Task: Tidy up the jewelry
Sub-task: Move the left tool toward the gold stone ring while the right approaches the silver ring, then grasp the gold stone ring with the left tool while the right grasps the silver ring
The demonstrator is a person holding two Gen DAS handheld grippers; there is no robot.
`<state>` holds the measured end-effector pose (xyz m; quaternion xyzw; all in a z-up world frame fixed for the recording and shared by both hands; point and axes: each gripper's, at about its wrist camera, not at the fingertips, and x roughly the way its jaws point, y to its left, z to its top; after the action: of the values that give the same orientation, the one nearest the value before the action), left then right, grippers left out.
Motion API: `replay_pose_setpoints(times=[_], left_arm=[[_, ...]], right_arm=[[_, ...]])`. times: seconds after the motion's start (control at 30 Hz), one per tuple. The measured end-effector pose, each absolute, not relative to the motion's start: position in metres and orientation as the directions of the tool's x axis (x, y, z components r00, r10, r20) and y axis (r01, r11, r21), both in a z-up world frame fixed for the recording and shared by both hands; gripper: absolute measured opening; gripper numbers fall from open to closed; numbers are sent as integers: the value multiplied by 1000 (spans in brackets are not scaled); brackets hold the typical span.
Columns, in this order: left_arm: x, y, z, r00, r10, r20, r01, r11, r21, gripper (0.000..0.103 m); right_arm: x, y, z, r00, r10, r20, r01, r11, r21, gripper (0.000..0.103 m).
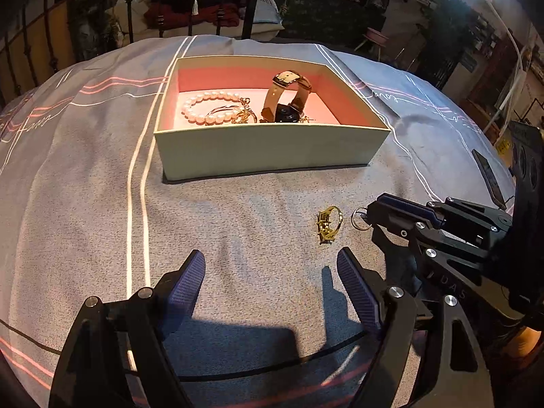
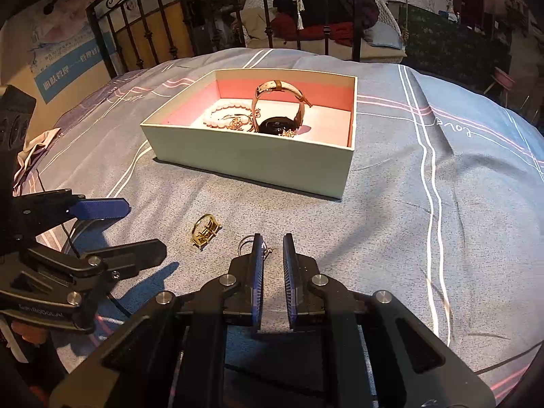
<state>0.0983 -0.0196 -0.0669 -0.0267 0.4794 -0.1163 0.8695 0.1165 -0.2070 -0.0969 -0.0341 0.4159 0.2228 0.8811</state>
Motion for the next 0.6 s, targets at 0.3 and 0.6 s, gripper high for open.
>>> replay_pose_setpoints(times=[0.3, 0.6], left_arm=[[120, -49, -72, 508, -213, -835, 209, 970, -120, 76], [126, -40, -74, 542, -164, -824, 184, 980, -74, 51]], right_arm=[[113, -227, -99, 564, 372, -737, -388, 908, 160, 13], [103, -212, -103, 554, 399, -730, -442, 885, 148, 37]])
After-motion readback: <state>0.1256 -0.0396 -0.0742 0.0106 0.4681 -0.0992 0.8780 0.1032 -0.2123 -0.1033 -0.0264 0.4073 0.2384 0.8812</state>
